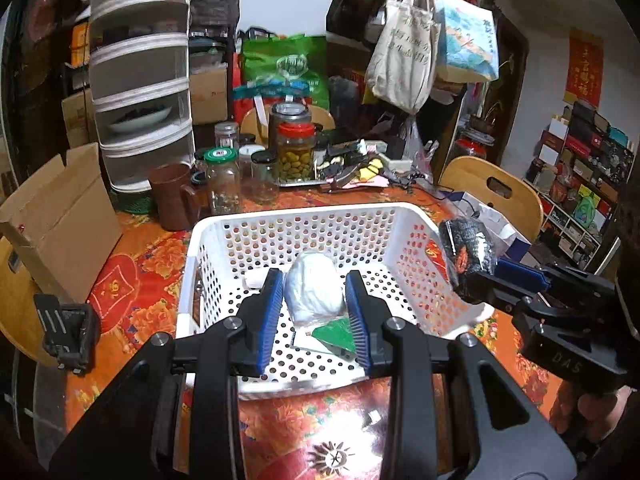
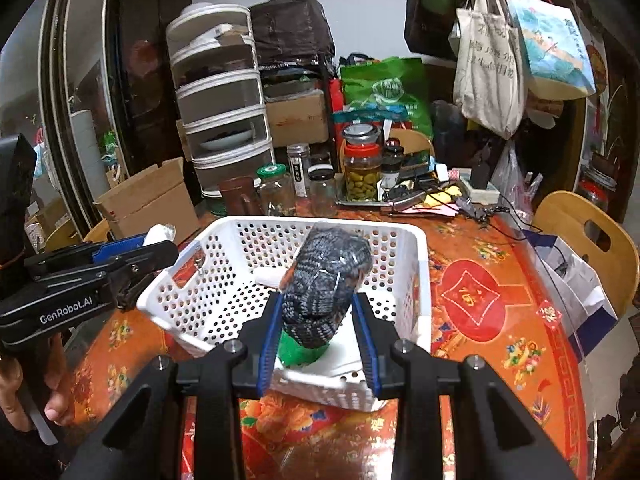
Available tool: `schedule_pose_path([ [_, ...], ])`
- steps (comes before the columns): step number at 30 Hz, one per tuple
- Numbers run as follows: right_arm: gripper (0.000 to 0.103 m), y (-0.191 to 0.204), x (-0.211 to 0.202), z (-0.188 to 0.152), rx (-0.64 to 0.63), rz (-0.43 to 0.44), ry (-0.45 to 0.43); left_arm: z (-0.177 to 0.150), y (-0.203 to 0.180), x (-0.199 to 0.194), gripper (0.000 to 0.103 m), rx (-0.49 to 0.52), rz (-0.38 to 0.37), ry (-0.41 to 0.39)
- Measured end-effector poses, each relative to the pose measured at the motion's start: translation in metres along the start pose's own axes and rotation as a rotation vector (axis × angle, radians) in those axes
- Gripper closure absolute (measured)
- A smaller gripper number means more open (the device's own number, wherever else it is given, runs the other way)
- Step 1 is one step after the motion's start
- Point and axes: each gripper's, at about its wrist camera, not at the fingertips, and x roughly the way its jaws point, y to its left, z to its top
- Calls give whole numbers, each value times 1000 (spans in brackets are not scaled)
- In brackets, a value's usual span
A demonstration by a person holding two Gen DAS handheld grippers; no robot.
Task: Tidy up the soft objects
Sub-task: 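Lift both held items and carry them over the basket, then open both tools to drop the white item and black knit item in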
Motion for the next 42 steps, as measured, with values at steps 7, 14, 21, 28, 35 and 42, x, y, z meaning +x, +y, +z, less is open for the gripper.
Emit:
schedule_pose_path([
  [7, 69, -7, 31, 16, 12, -5, 56, 14, 8, 47, 73, -21, 17, 70],
  [14, 69, -14, 67, 23, 14, -36, 122, 15, 12, 95, 73, -32, 48, 167],
  [21, 69, -19, 109, 20, 22, -33, 235, 10, 21, 141, 73, -53, 84, 291],
  [28, 69, -17, 130, 16, 9, -53, 288, -2, 32, 165, 73, -69, 102, 353],
  [35, 66, -17, 132, 15, 21, -50, 285, -4, 35, 160, 45, -73, 86, 341],
  [42, 24, -15, 103, 18, 21, -27, 219, 4, 27, 121, 22, -38, 81, 223],
])
